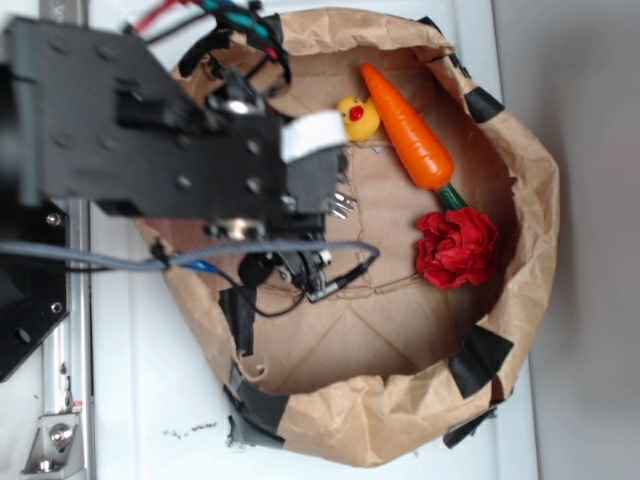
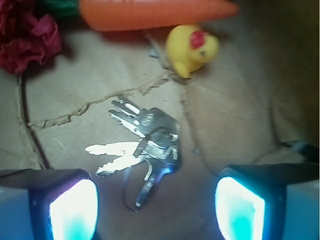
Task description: Grab the silver keys.
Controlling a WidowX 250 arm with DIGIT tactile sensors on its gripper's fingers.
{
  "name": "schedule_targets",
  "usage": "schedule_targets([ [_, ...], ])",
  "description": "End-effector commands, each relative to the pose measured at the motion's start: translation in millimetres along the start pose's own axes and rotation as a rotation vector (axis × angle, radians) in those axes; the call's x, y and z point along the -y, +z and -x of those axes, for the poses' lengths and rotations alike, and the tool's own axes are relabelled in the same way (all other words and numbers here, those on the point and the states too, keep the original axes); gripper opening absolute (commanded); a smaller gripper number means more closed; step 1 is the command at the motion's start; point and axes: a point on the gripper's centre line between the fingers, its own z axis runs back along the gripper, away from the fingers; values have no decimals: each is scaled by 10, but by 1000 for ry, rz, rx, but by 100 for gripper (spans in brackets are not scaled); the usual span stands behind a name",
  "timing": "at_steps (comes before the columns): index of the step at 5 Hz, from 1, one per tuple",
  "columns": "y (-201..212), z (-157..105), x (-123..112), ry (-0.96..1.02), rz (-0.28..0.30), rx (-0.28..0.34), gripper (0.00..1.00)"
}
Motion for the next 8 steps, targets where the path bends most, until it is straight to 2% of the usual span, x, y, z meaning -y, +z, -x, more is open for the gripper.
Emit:
schedule_targets([
  [1, -189, -109, -102, 1, -32, 34, 100],
  [3, -232, -163, -165, 23, -64, 45, 100],
  [5, -368, -133, -112, 2, -86, 35, 100],
  [6, -421, -86, -88, -6, -91, 38, 0],
  [8, -405, -86, -87, -9, -89, 31, 0],
])
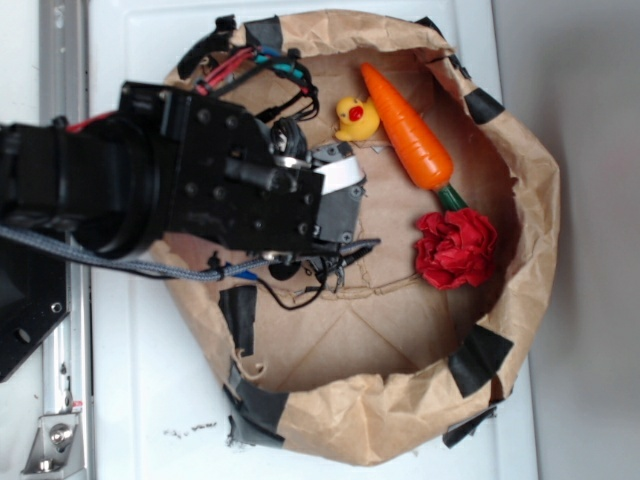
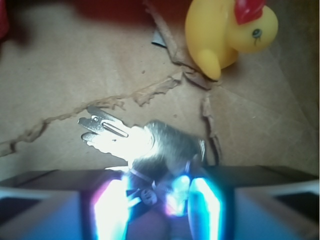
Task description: Grab the silver keys.
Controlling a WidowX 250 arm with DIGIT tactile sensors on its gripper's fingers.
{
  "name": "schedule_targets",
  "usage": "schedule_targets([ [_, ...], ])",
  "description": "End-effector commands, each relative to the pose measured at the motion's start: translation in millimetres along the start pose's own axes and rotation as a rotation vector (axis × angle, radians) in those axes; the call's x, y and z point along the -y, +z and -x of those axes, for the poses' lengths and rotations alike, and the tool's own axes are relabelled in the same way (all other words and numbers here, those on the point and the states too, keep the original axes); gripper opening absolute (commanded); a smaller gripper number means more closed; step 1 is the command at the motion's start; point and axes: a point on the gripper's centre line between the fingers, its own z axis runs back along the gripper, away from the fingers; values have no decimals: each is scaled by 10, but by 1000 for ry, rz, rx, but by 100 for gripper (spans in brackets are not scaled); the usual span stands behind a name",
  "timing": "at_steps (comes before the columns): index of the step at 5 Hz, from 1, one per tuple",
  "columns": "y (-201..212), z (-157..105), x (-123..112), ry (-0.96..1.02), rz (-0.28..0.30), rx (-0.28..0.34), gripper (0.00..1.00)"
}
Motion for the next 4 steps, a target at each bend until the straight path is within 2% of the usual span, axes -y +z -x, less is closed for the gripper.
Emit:
schedule_targets([
  [1, 45, 2, -30, -14, 3, -8, 0],
  [3, 75, -12, -42, -8, 0, -17, 0],
  [4, 324, -42, -76, -7, 12, -60, 0],
])
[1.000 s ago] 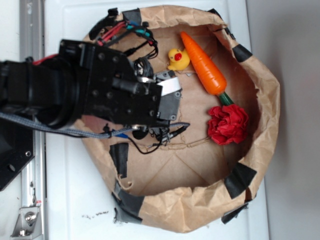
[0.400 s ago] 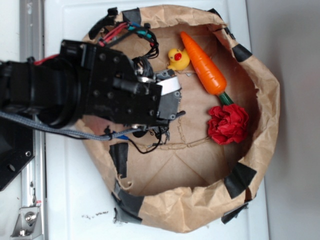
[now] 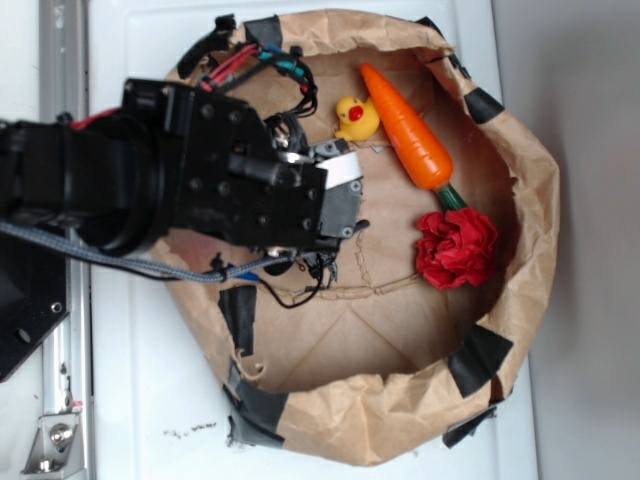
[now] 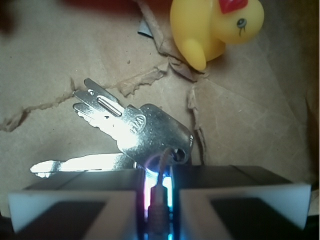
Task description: Grab the silver keys.
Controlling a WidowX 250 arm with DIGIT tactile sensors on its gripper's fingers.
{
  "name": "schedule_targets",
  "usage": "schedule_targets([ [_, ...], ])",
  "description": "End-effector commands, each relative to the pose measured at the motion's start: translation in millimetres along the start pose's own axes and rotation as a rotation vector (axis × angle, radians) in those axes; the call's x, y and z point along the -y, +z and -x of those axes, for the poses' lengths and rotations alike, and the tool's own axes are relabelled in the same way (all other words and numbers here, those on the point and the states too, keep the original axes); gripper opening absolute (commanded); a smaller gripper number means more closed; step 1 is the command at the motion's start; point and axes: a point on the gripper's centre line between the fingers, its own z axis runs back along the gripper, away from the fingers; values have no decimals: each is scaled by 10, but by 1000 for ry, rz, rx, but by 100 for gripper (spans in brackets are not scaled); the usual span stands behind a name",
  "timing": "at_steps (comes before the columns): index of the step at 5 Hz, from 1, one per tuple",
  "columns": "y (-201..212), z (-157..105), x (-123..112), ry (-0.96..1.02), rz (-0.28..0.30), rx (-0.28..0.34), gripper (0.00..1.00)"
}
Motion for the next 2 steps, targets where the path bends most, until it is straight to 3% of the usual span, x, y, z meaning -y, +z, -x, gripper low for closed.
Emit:
schedule_targets([
  [1, 837, -1, -10, -21, 108, -114, 0],
  [2, 1329, -21, -152, -61, 385, -51, 0],
])
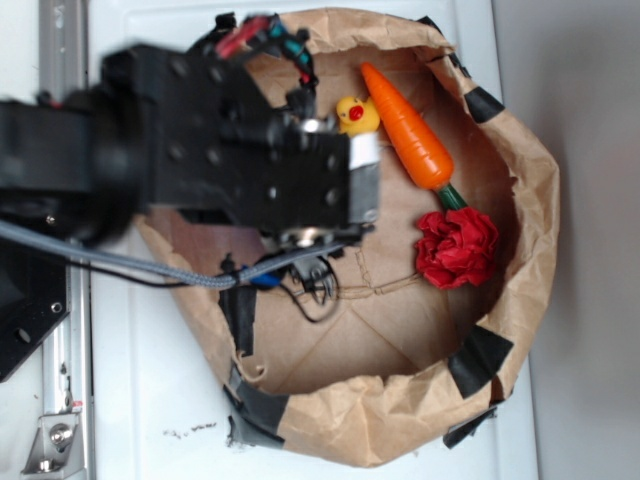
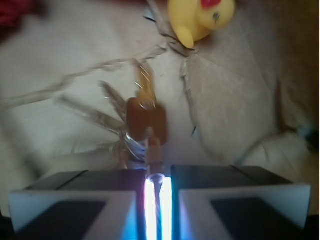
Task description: Grab the silver keys.
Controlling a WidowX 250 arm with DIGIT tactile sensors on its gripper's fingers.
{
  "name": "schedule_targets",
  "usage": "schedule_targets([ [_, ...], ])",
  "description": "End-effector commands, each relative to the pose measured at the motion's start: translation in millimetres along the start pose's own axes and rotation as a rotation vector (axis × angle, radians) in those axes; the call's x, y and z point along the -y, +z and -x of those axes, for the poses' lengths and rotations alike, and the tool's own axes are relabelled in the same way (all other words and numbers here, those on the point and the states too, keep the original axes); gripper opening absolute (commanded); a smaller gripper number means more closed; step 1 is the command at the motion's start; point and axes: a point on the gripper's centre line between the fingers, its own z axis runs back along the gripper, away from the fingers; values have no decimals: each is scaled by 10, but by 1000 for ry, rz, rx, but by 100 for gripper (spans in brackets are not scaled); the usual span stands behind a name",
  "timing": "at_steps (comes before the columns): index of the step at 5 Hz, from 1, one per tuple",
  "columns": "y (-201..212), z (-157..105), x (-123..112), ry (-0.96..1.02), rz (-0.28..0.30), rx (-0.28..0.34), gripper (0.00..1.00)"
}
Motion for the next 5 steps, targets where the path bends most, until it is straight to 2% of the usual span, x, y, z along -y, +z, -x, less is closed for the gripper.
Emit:
schedule_targets([
  [1, 872, -32, -176, -91, 279, 153, 0],
  [2, 749, -140, -163, -50, 224, 171, 0],
  [4, 722, -195, -112, -46, 196, 179, 0],
  [5, 691, -163, -100, -38, 156, 212, 0],
])
